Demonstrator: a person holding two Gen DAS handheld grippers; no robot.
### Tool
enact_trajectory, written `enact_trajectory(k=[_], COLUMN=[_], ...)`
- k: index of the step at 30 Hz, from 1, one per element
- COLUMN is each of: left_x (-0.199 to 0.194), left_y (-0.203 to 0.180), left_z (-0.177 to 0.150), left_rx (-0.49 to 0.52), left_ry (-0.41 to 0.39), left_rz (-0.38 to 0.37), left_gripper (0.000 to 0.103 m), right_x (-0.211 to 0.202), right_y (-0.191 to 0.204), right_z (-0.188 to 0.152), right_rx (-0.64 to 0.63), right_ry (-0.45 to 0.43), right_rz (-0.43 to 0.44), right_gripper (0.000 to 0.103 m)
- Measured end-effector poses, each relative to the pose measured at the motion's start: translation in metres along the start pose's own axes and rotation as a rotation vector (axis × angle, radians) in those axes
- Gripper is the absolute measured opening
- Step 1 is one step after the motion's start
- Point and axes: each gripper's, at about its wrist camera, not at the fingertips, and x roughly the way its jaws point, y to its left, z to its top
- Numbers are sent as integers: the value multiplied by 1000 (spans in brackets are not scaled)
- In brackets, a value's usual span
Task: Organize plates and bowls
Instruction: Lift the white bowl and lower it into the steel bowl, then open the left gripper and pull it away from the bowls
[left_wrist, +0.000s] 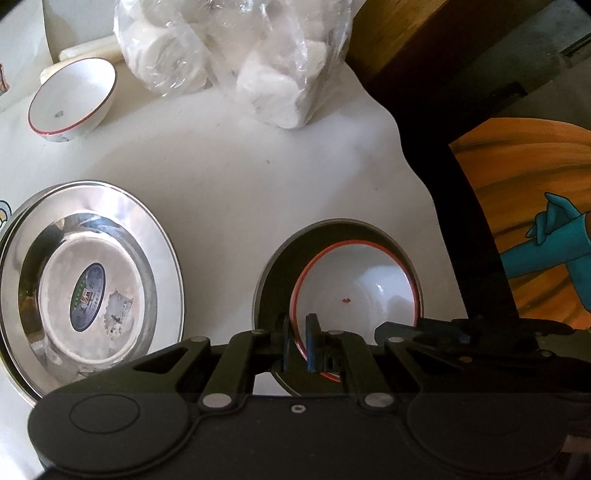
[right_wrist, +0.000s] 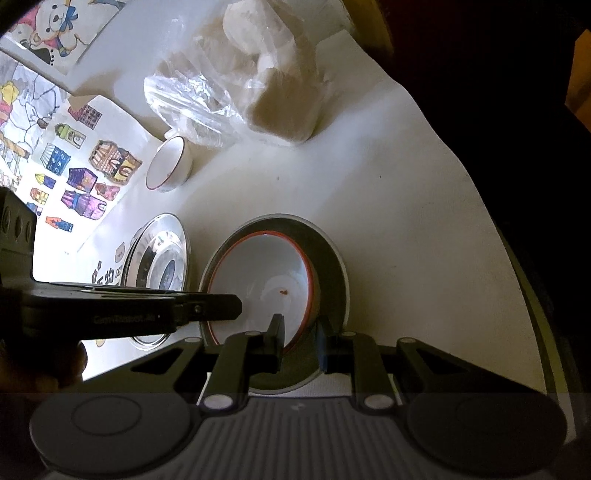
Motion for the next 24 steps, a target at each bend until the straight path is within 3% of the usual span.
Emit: enact_trajectory(k=[24], left_x=[5], left_y=[4], left_z=[3], left_rx=[-28], left_ry=[7], left_rz=[20], left_gripper=[9], right_x=[6], right_y=[3], right_z=[2], right_rx=[-27], right_ry=[13], right_rz=[-2], right_gripper=[23])
